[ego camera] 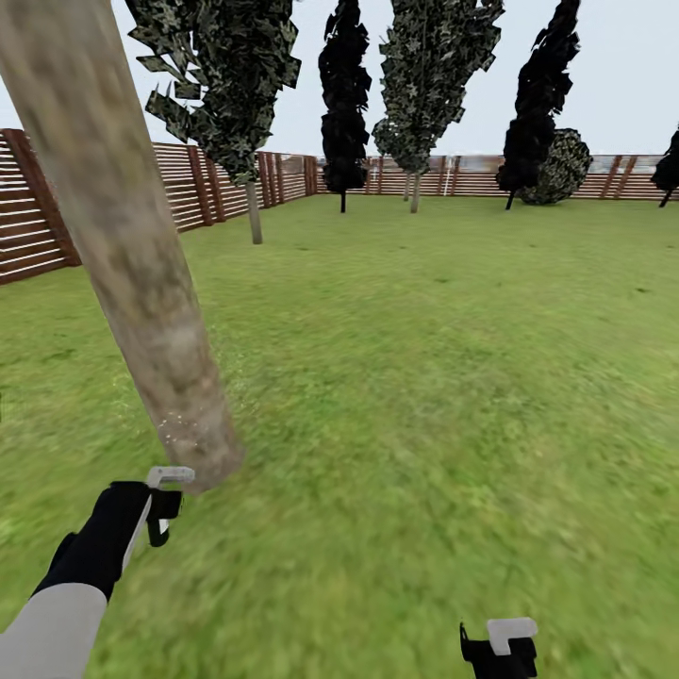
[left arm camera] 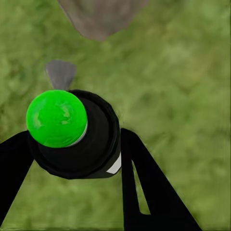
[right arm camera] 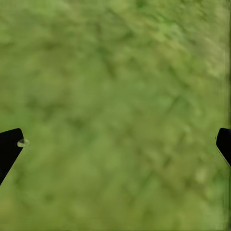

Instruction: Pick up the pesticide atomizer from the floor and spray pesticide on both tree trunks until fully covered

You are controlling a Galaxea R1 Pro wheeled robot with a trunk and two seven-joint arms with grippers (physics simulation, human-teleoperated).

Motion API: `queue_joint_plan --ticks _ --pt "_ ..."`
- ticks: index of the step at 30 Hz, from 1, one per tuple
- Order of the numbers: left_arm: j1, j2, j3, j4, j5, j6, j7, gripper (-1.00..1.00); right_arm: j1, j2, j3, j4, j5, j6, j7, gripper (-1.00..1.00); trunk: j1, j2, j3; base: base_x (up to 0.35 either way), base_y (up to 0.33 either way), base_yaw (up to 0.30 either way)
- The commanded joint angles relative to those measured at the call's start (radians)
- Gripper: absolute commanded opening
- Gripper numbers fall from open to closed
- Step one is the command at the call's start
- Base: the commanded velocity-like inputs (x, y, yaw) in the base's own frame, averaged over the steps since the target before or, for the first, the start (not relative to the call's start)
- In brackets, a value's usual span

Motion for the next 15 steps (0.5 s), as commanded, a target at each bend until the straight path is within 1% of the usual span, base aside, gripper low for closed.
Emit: queue_joint_plan --ticks 1,4,5,6,7,8,10,12,13,15 --pt "0.0 0.006 0.003 -0.001 0.004 0.003 0.0 -1.0 0.0 0.0 0.0 0.0 0.0 0.0 0.0 1.0 0.0 0.0 0.0 0.177 -0.22 0.187" --pt "0.007 0.073 0.008 0.001 0.007 0.004 -0.01 -1.0 0.0 0.0 0.0 0.0 0.0 0.0 0.0 1.0 0.0 0.0 0.0 0.184 -0.22 0.257" --pt "0.01 0.08 0.008 0.001 0.008 0.003 -0.013 -1.0 0.0 0.0 0.0 0.0 0.0 0.0 0.0 1.0 0.0 0.0 0.0 0.194 -0.22 0.276" --pt "0.011 0.079 0.007 0.002 0.009 0.003 -0.014 -1.0 0.0 0.0 0.0 0.0 0.0 0.0 0.0 1.0 0.0 0.0 0.0 0.2 -0.22 0.277" --pt "0.011 0.074 0.004 0.002 0.01 0.002 -0.014 -1.0 0.0 0.0 0.0 0.0 0.0 0.0 0.0 1.0 0.0 0.0 0.0 0.21 -0.215 0.277" --pt "0.007 0.063 0.001 0.0 0.011 0.002 -0.014 -1.0 0.0 0.0 0.0 0.0 0.0 0.0 0.0 1.0 0.0 0.0 0.0 0.228 -0.197 0.269" --pt "-0.001 0.013 -0.002 -0.002 0.01 0.002 -0.014 -1.0 0.0 0.0 0.0 0.0 0.0 0.0 0.0 1.0 0.0 0.0 0.0 0.235 -0.187 0.085" --pt "-0.008 -0.015 -0.004 -0.013 0.01 0.003 -0.014 -1.0 0.0 0.0 0.0 0.0 0.0 0.0 0.0 1.0 0.0 0.0 0.0 0.237 -0.184 0.019" --pt "-0.014 -0.022 -0.005 -0.02 0.01 0.003 -0.014 -1.0 0.0 0.0 0.0 0.0 0.0 0.0 0.0 1.0 0.0 0.0 0.0 0.238 -0.184 0.007" --pt "-0.023 -0.014 0.0 -0.028 0.01 0.005 -0.015 -1.0 0.0 0.0 0.0 0.0 0.0 0.0 0.0 1.0 0.0 0.0 0.0 0.238 -0.184 0.002"
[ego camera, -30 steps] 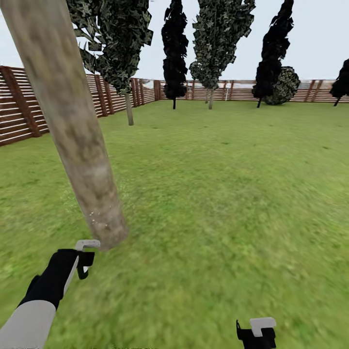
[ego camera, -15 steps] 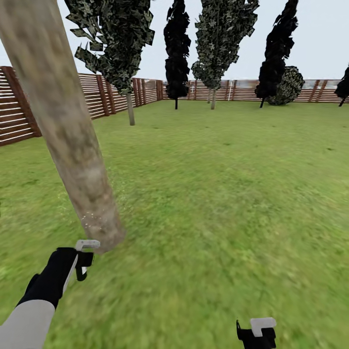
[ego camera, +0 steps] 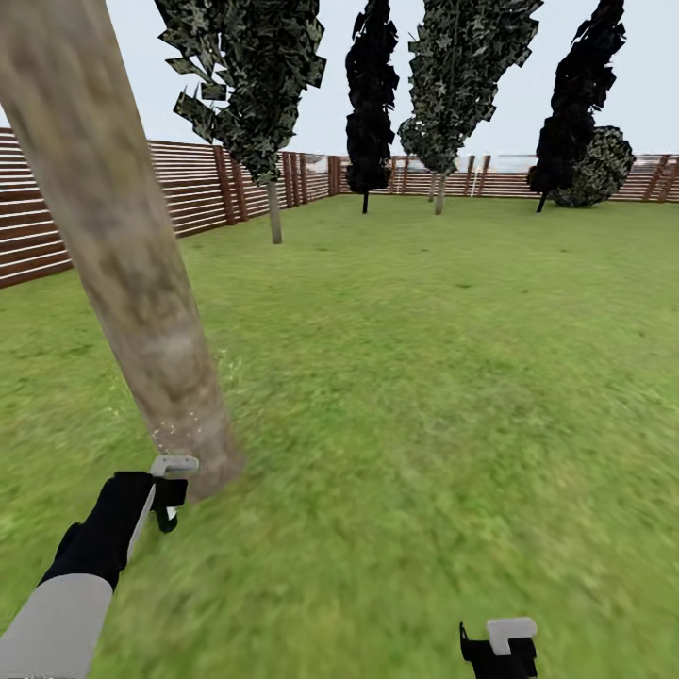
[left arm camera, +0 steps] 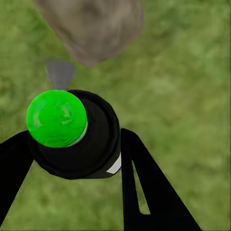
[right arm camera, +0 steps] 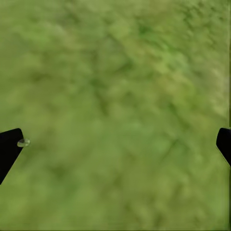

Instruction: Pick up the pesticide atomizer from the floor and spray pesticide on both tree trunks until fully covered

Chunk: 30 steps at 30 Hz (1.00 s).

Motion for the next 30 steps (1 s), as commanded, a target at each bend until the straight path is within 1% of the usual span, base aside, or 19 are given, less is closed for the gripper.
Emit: queue_joint_plan --ticks 1,3,4,8,9,11,15,21,27,30 --pt "-0.001 0.015 0.003 -0.004 0.003 0.0 -0.001 -1.0 0.0 0.0 0.0 0.0 0.0 0.0 0.0 1.0 0.0 0.0 0.0 0.238 -0.179 0.001" --pt "-0.002 0.05 0.004 -0.013 0.004 0.001 -0.006 -1.0 0.0 0.0 0.0 0.0 0.0 0.0 0.0 1.0 0.0 0.0 0.0 0.213 -0.141 0.05" --pt "-0.002 0.058 0.0 -0.018 0.004 0.001 -0.019 -1.0 0.0 0.0 0.0 0.0 0.0 0.0 0.0 1.0 0.0 0.0 0.0 0.064 -0.036 0.217" --pt "-0.004 0.055 -0.005 -0.09 0.003 0.007 -0.028 -1.0 0.0 0.0 0.0 0.0 0.0 0.0 0.0 1.0 0.0 0.0 0.0 0.009 -0.005 0.268" --pt "-0.005 0.065 -0.004 -0.1 0.002 0.021 -0.028 -1.0 0.0 0.0 0.0 0.0 0.0 0.0 0.0 1.0 0.0 0.0 0.0 0.001 0.0 0.276" --pt "-0.008 0.072 -0.003 -0.102 0.001 0.027 -0.028 -1.0 0.0 0.0 0.0 0.0 0.0 0.0 0.0 1.0 0.0 0.0 0.0 0.0 0.0 0.265" --pt "-0.007 0.055 -0.005 -0.103 0.001 0.028 -0.027 -1.0 0.0 0.0 0.0 0.0 0.0 0.0 0.0 1.0 0.0 0.0 0.0 0.05 -0.106 0.053" --pt "-0.006 0.057 -0.003 -0.102 -0.004 0.026 -0.023 -1.0 0.0 -0.002 0.0 0.0 0.001 0.0 0.0 1.0 0.0 0.0 0.0 0.123 -0.246 0.001" --pt "0.003 0.061 0.004 -0.101 -0.006 0.024 -0.016 -1.0 0.0 -0.002 0.0 0.0 0.001 0.0 0.0 1.0 0.0 0.0 0.0 0.243 -0.182 0.0" --pt "0.004 0.077 0.008 -0.093 -0.007 0.023 -0.015 -1.0 0.0 -0.002 0.0 0.0 0.001 0.0 0.0 1.0 0.0 0.0 0.0 0.288 -0.129 0.0"
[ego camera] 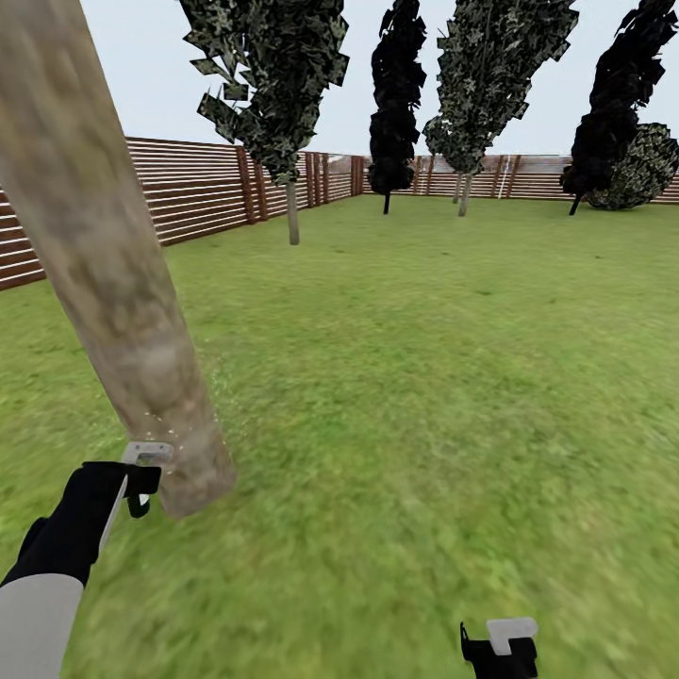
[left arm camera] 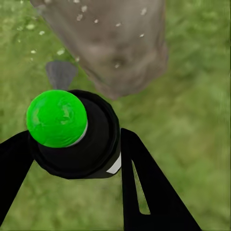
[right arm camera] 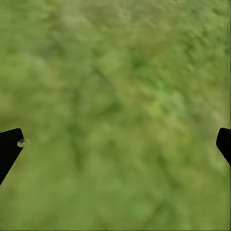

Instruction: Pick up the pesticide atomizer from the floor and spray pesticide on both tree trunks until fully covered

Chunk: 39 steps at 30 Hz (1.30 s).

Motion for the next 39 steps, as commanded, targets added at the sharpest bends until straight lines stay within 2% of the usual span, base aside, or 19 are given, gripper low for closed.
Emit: queue_joint_plan --ticks 1,6,13,15,18,22,23,25,27,31,32,35,39 --pt "0.001 0.002 -0.001 0.008 0.002 -0.001 0.0 -1.0 0.0 0.0 0.0 0.0 0.0 0.0 0.0 1.0 0.0 0.0 0.0 0.292 -0.123 0.0" --pt "0.002 -0.011 -0.009 0.058 0.006 -0.008 0.002 -1.0 0.0 0.0 0.0 0.0 0.0 0.0 0.0 1.0 0.0 0.0 0.0 0.232 -0.18 0.0" --pt "0.002 0.002 0.005 0.064 0.005 -0.008 0.003 -1.0 0.0 0.001 0.001 0.0 -0.001 0.0 0.0 1.0 0.0 0.0 0.0 0.129 -0.247 0.0" --pt "0.003 0.002 0.018 0.064 0.004 -0.009 0.003 -1.0 0.0 0.002 0.001 0.0 0.0 0.0 0.0 1.0 0.0 0.0 0.0 0.086 -0.266 0.053" --pt "0.003 -0.005 0.018 0.074 0.004 -0.011 0.004 -1.0 0.0 0.002 0.001 0.0 -0.001 0.0 0.0 1.0 0.0 0.0 0.0 0.089 -0.266 0.226" --pt "0.003 -0.019 0.018 0.154 0.01 -0.02 0.002 -1.0 0.0 0.002 0.001 0.0 -0.001 0.0 0.0 1.0 0.0 0.0 0.0 0.12 -0.266 0.276" --pt "0.003 -0.015 0.02 0.174 0.009 -0.036 0.002 -1.0 0.0 0.002 0.001 0.0 -0.001 0.0 0.0 1.0 0.0 0.0 0.0 0.122 -0.267 0.278" --pt "0.003 -0.005 0.058 0.269 0.006 -0.125 0.004 -1.0 0.0 0.002 0.001 0.0 -0.001 0.0 0.0 1.0 0.0 0.0 0.0 0.122 -0.266 0.278" --pt "0.003 -0.001 0.092 0.304 0.004 -0.157 0.02 -1.0 0.0 0.002 0.001 0.0 -0.001 0.0 0.0 1.0 0.0 0.0 0.0 0.122 -0.266 0.278" --pt "0.002 -0.031 0.101 0.301 0.012 -0.165 0.043 -1.0 0.0 0.002 0.001 0.0 -0.001 0.0 0.001 1.0 0.0 0.0 0.0 0.125 -0.266 0.249" --pt "0.002 -0.031 0.103 0.305 0.011 -0.165 0.043 -1.0 0.0 0.002 0.001 0.0 -0.001 0.0 0.001 1.0 0.0 0.0 0.0 0.135 -0.267 0.105" --pt "0.004 -0.016 0.103 0.315 0.007 -0.2 0.043 -1.0 0.0 0.001 0.0 0.0 0.0 0.0 0.001 1.0 0.0 0.0 0.0 0.161 -0.252 0.026" --pt "0.007 -0.01 0.129 0.366 0.004 -0.25 0.044 -1.0 0.0 0.0 0.0 0.0 0.0 0.0 0.002 1.0 0.0 0.0 0.0 0.222 -0.207 0.001"
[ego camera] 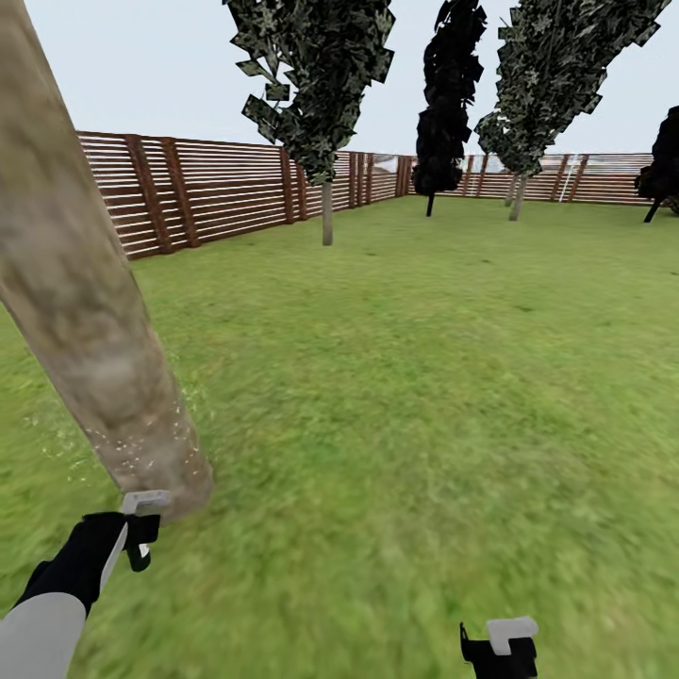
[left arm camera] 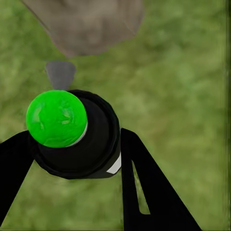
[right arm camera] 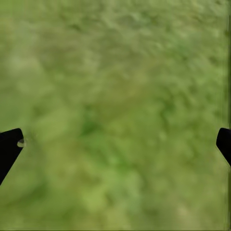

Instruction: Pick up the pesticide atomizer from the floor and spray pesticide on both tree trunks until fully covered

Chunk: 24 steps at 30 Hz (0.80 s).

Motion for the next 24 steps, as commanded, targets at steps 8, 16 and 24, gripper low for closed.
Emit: queue_joint_plan --ticks 8,16,24 --pt "0.025 0.024 0.001 0.018 0.004 -0.032 0.075 -1.0 0.0 0.001 0.0 0.0 -0.001 0.0 0.0 1.0 0.0 0.0 0.0 0.216 -0.161 0.081" --pt "0.034 -0.036 -0.005 -0.001 0.008 -0.033 0.077 -1.0 0.0 0.002 0.001 0.0 -0.001 0.0 0.0 1.0 0.0 0.0 0.0 0.009 -0.005 0.274" --pt "0.034 -0.081 0.006 0.008 0.006 -0.135 0.085 -1.0 0.0 0.002 0.001 0.0 0.0 0.0 0.0 1.0 0.0 0.0 0.0 0.144 -0.182 0.137"
